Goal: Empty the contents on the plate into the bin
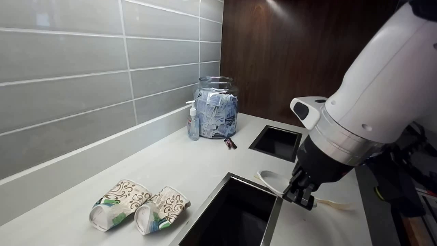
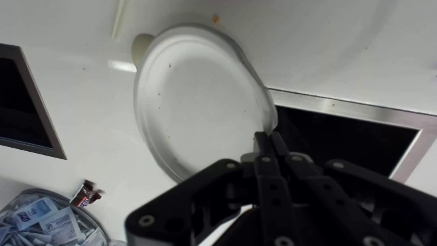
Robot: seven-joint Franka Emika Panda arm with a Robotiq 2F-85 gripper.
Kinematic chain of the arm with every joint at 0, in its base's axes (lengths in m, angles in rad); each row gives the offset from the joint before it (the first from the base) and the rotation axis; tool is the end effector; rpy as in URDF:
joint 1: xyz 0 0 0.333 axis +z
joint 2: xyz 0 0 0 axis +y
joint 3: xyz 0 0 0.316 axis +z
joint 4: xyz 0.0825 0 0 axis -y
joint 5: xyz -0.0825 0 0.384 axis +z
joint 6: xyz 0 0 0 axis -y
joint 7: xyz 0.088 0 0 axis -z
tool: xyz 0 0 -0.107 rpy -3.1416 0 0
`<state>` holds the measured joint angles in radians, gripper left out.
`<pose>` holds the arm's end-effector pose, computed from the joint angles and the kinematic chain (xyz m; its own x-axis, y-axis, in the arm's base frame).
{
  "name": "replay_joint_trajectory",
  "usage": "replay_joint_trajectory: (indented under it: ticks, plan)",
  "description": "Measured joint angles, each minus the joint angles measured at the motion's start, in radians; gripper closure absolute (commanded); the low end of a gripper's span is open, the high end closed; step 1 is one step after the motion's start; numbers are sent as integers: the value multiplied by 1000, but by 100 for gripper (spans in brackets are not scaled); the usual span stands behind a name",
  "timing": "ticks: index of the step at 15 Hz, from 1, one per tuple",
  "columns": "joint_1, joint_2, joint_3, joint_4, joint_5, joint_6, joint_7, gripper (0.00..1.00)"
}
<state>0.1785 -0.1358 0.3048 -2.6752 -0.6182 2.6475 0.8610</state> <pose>0.3654 0.2058 0.2847 0.9467 0.1834 0.2649 0.1191 -0.9631 0.2414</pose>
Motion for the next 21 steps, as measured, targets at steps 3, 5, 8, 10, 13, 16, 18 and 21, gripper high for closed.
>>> replay_joint_trajectory:
  ticks: [3, 5, 8, 10, 13, 16, 18, 21]
  plan:
    - [28, -61, 1, 18, 160, -135, -131, 99]
    - [37, -97, 1, 30, 242, -195, -202, 99]
    - [39, -128, 0, 34, 340, -223, -280, 99]
    - [38, -132, -1, 32, 392, -223, -312, 99]
    - [38, -130, -1, 25, 454, -223, -347, 99]
    - [38, -123, -1, 14, 497, -223, -370, 99]
    - [39, -119, -1, 3, 524, -223, -383, 99]
    - [40, -107, 0, -13, 553, -223, -398, 99]
